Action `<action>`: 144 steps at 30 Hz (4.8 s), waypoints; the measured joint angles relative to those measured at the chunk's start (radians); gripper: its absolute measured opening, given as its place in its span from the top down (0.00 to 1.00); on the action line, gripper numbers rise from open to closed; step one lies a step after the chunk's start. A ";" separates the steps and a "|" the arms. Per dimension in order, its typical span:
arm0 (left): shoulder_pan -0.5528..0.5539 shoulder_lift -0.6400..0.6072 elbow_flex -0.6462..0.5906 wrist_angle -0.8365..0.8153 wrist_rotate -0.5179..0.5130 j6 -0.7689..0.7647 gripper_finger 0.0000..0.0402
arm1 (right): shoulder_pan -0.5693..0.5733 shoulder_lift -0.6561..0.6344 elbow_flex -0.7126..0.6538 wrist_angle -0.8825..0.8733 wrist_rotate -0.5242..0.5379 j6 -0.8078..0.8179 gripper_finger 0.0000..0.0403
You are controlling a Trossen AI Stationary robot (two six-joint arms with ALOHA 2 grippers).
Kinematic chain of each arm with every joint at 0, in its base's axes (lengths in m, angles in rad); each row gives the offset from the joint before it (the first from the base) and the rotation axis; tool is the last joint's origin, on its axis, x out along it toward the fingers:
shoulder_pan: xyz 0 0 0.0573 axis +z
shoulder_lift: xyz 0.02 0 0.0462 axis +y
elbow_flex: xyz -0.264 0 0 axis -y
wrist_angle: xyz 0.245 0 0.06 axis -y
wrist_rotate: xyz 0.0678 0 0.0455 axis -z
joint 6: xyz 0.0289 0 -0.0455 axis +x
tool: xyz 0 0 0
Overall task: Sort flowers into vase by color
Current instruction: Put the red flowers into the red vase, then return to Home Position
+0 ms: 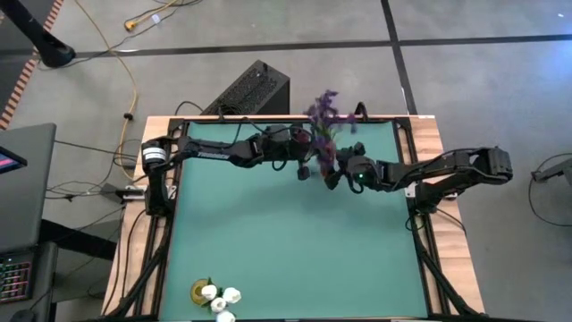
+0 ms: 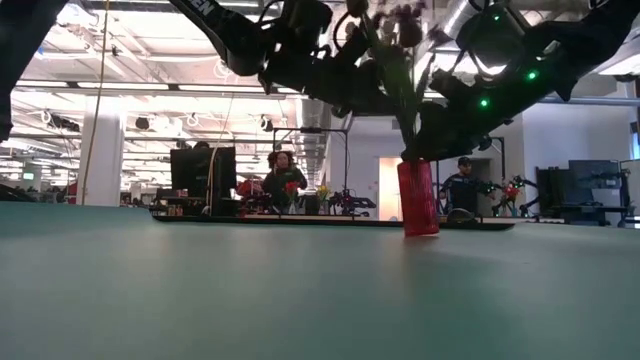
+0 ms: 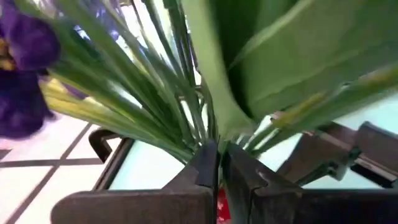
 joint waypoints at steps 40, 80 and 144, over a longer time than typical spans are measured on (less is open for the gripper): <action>-0.002 0.085 0.038 -0.028 0.042 0.001 0.75 | -0.007 0.000 0.000 0.003 0.019 0.003 0.24; -0.002 -0.279 0.038 -0.609 -0.131 0.089 0.42 | 0.005 -0.280 0.001 -0.327 0.006 -0.026 0.24; -0.117 -1.615 -1.141 -0.223 -0.020 -0.326 0.42 | 0.014 -0.683 -0.214 -0.288 -0.700 -0.029 0.93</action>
